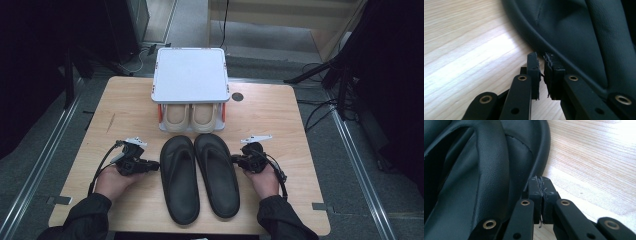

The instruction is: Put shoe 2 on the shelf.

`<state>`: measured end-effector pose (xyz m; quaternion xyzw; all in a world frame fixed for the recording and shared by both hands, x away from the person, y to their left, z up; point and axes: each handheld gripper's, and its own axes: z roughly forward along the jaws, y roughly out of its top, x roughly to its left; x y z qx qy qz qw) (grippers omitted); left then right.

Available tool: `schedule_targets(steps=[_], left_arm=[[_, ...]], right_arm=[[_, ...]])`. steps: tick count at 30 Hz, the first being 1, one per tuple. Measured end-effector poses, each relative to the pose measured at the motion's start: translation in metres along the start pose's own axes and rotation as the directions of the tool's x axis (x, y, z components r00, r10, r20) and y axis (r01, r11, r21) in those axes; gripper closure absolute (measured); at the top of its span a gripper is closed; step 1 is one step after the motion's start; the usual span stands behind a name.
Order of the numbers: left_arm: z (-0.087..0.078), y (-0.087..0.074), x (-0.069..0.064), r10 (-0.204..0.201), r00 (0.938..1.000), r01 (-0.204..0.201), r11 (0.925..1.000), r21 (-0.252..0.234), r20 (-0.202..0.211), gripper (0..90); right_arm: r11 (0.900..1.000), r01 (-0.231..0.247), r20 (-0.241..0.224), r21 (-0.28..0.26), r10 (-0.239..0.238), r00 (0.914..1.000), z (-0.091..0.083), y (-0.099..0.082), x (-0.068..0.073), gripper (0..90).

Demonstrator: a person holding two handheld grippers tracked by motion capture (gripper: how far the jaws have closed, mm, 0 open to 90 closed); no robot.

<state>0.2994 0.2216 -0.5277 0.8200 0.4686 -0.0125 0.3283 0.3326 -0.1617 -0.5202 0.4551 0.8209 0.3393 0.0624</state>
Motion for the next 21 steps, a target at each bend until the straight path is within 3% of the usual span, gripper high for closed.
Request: schedule_targets(steps=[7, 10, 12, 15, 21], left_arm=[[0.002, -0.001, -0.004, -0.003, 0.9999, 0.003, 1.0, -0.001, 0.014, 82.5], [-0.001, 0.0, -0.002, 0.002, 0.9998, -0.002, 1.0, 0.006, 0.018, 76.0], [-0.004, 0.001, 0.0, -0.013, 0.9993, 0.013, 0.9997, -0.021, 0.036, 70.3], [-0.011, 0.002, 0.0, -0.004, 0.9996, 0.006, 0.9987, -0.051, 0.028, 66.4], [-0.023, 0.001, 0.001, -0.006, 0.9992, 0.01, 0.9953, -0.097, 0.04, 55.7]], right_arm=[[1.0, -0.005, -0.002, 0.001, 0.005, 1.0, 0.0, 0.0, 0.0, 88.8], [1.0, -0.002, 0.006, 0.0, 0.002, 1.0, 0.0, 0.0, 0.0, 85.5], [0.9998, -0.011, -0.001, -0.018, 0.011, 0.9999, -0.002, 0.001, -0.001, 84.2], [0.9977, -0.018, -0.001, -0.065, 0.018, 0.9998, -0.011, 0.003, 0.001, 82.7], [0.9855, -0.017, -0.025, -0.169, 0.013, 0.9996, -0.031, 0.004, 0.014, 79.2]])
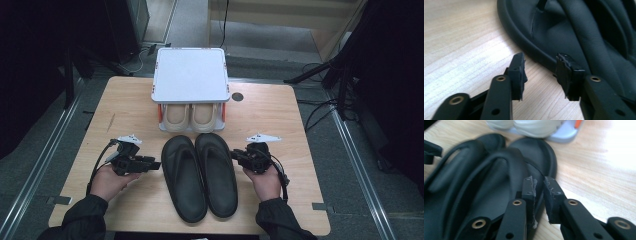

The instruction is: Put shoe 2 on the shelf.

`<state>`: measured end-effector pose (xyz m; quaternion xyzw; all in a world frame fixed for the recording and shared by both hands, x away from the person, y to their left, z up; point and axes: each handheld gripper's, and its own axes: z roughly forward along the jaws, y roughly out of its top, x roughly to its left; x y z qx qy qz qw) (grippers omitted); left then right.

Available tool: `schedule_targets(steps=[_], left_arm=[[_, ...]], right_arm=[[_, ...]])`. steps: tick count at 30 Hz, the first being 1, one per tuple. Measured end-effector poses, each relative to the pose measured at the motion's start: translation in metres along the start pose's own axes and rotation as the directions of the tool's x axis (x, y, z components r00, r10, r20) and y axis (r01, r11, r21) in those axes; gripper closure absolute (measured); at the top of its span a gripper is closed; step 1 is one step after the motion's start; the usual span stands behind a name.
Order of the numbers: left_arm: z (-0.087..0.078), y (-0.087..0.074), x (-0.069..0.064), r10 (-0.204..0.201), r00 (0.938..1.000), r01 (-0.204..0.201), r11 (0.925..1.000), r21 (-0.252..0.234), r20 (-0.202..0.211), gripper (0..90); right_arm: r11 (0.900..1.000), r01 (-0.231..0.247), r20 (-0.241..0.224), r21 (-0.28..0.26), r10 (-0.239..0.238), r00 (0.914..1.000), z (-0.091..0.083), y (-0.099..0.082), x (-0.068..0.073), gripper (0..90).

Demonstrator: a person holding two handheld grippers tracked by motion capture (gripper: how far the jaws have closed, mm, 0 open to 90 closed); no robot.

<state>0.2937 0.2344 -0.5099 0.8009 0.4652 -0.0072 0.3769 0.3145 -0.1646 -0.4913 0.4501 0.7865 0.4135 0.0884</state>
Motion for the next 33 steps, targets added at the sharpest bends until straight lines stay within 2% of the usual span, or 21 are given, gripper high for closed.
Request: schedule_targets(steps=[5, 12, 21, 29, 33], left_arm=[[-0.005, 0.0, 0.001, 0.003, 1.0, -0.004, 0.9996, -0.028, -0.007, 45.8], [-0.006, 0.0, 0.002, 0.002, 0.9999, -0.002, 0.9995, -0.031, -0.017, 43.1], [-0.007, -0.001, 0.003, 0.004, 0.9997, -0.004, 0.9995, -0.032, -0.022, 42.6], [-0.007, -0.001, 0.005, 0.001, 0.9998, -0.001, 0.9996, -0.03, -0.021, 42.0], [-0.007, -0.001, 0.005, -0.001, 0.9997, 0.001, 0.9995, -0.032, -0.023, 41.8]], right_arm=[[0.9984, 0.024, -0.01, -0.051, -0.024, 0.9997, -0.01, 0.001, 0.017, 71.7], [0.9973, 0.037, -0.036, -0.064, -0.04, 0.9986, -0.007, -0.004, 0.04, 65.3], [0.9985, 0.039, -0.062, -0.038, -0.041, 0.9972, 0.009, -0.013, 0.065, 56.4], [0.9999, 0.003, -0.067, -0.012, -0.004, 0.9977, 0.024, -0.018, 0.075, 49.5], [1.0, 0.008, -0.068, 0.002, -0.008, 0.9977, 0.031, -0.019, 0.08, 46.0]])
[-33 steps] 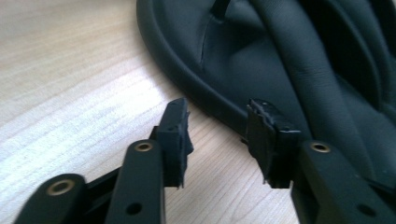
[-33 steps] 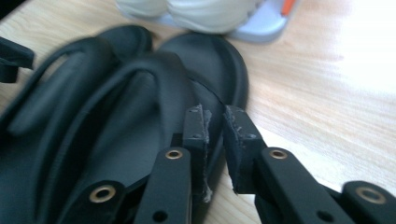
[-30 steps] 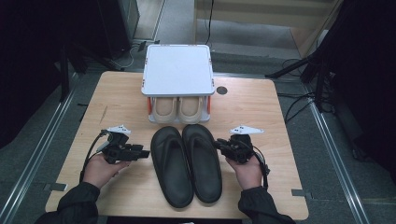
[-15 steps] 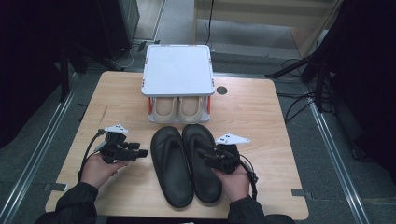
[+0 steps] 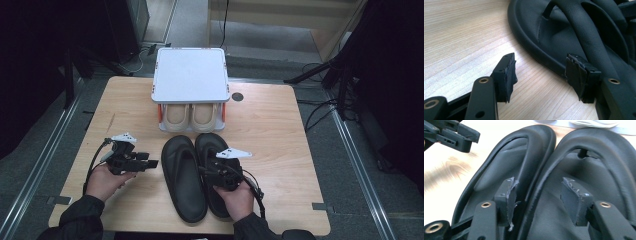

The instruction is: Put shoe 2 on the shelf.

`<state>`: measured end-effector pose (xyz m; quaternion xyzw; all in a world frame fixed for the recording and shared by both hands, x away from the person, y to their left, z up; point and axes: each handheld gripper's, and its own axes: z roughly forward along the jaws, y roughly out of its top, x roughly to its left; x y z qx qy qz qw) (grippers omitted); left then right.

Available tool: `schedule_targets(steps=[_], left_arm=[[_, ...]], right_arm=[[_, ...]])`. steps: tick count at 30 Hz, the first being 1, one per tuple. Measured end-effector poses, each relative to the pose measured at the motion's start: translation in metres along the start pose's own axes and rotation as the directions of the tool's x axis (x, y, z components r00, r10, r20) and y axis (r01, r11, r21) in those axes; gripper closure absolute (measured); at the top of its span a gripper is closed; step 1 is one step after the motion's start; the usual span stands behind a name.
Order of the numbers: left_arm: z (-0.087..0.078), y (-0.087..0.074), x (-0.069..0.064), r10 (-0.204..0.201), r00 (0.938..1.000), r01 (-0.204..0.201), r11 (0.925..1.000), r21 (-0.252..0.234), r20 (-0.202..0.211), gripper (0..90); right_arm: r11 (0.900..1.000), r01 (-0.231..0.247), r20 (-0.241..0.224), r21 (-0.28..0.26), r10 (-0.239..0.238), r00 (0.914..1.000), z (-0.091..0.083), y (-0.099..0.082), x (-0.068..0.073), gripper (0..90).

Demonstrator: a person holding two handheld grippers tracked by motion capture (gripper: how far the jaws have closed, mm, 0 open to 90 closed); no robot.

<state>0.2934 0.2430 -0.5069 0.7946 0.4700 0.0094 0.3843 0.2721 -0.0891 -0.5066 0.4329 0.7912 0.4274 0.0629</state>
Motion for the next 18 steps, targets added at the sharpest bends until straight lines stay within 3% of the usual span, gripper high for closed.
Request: schedule_targets(steps=[9, 12, 18], left_arm=[[-0.002, 0.0, 0.001, -0.001, 1.0, 0.001, 0.9999, -0.014, -0.007, 41.8], [0.004, 0.0, 0.0, -0.003, 1.0, 0.003, 0.9999, 0.016, -0.007, 42.6], [0.021, 0.001, -0.01, 0.059, 0.9981, -0.056, 0.9938, 0.096, -0.02, 59.1]], right_arm=[[0.9999, -0.002, 0.018, -0.014, 0.002, 0.9998, 0.008, 0.001, 0.009, 42.3], [0.9999, -0.007, 0.011, -0.012, 0.007, 0.9999, 0.009, 0.002, 0.014, 39.1], [0.9999, 0.009, 0.033, -0.01, -0.009, 0.9994, 0.013, 0.002, 0.018, 38.1]])
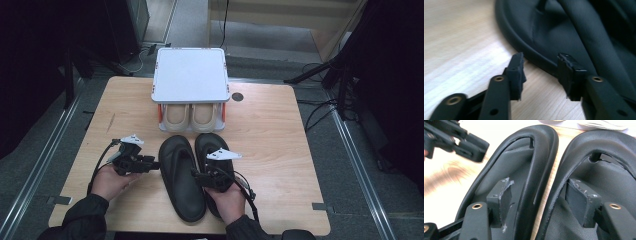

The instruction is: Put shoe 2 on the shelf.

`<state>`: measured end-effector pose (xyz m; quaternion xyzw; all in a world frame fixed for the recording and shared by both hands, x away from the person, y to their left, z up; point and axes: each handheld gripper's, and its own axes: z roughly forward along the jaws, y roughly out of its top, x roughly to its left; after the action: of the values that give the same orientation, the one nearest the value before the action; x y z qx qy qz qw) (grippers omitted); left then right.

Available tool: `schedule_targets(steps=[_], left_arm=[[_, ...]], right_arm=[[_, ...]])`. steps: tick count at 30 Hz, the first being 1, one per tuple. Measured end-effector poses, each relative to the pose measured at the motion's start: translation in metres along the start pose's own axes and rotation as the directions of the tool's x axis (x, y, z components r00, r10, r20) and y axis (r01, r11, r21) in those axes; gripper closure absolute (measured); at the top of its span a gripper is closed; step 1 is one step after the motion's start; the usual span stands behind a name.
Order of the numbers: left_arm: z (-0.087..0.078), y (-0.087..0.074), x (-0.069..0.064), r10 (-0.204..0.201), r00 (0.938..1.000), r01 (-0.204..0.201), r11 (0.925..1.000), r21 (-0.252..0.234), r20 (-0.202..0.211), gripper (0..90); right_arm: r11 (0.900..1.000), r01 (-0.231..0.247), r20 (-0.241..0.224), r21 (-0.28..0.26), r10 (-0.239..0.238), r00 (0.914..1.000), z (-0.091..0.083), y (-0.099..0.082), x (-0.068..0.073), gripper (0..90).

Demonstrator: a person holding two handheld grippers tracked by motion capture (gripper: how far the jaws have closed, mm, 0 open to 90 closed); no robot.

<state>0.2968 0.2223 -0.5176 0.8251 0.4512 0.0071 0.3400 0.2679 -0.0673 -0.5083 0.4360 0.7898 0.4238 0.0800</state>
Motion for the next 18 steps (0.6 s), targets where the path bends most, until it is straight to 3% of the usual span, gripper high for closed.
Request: schedule_targets(steps=[5, 12, 14, 18], left_arm=[[0.0026, 0.0014, -0.0055, 0.025, 0.9995, -0.025, 0.9997, 0.005, 0.017, 64.3], [0.0038, 0.0008, -0.0064, 0.013, 0.9995, -0.013, 0.9999, 0.004, 0.03, 65.9], [0.0056, 0.0008, -0.0086, 0.01, 0.9986, -0.011, 0.9999, 0.012, 0.053, 65.6], [0.0054, 0.0009, -0.0106, 0.019, 0.9987, -0.02, 0.9997, 0.015, 0.047, 65.5]], right_arm=[[1.0, -0.004, -0.001, 0.001, 0.004, 1.0, 0.0007, 0.0002, 0.0012, 38.0], [1.0, -0.002, 0.007, 0.004, 0.002, 1.0, 0.0035, 0.0008, 0.0024, 37.7], [1.0, -0.004, 0.014, 0.006, 0.003, 0.9999, 0.0049, 0.0008, 0.0033, 37.8], [0.9999, 0.006, 0.026, 0.012, -0.006, 0.9996, 0.0075, 0.0005, 0.0041, 38.2]])
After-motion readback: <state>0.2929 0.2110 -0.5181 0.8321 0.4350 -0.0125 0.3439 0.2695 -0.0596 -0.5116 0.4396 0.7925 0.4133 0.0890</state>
